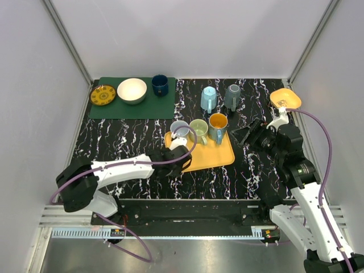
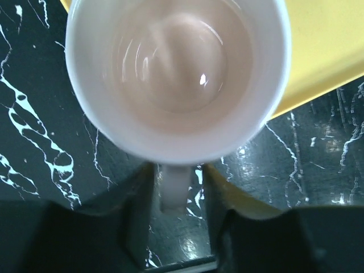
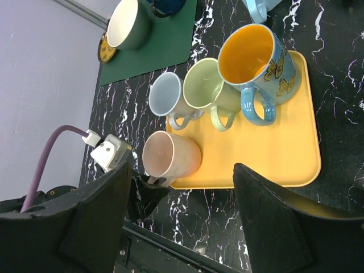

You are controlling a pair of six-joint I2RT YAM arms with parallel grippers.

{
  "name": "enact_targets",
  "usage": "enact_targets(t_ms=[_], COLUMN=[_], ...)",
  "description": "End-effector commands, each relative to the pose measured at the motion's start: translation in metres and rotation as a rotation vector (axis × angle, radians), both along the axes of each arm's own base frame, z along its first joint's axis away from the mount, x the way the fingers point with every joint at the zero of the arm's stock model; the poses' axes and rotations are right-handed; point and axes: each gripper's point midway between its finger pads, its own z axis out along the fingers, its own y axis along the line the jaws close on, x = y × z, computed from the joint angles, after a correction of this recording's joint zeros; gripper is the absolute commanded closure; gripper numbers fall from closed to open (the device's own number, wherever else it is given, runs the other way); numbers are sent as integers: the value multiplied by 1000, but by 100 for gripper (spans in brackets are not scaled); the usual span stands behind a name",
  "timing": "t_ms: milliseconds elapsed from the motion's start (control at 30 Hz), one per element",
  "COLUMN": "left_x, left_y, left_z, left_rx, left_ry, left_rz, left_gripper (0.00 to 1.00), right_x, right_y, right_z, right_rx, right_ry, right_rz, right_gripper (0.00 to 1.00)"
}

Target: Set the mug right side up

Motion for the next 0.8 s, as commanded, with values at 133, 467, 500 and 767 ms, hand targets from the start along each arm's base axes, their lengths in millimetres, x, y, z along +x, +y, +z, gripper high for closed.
enact_targets(t_ms=[133,467,500,767], left_x=[9,-5,-2,-3], left_y=[-6,16,21,37], left_z=[45,141,145,177], left_rx=[-84,-363,-381,-576], left_ry=[-73,-292,-329,-483], left_rz=[15,40,58,58], left_gripper=[34,28,28,26], right_x=[14,137,152,268], right_y=[-7,-59,-60,-53], right_z=[12,-13,-12,-46], right_rx=[-27,-380,-402,-729], right_ry=[-46,114,102,146], right_rz=[-56,-408,-425,-269], right_gripper=[21,24,25,25])
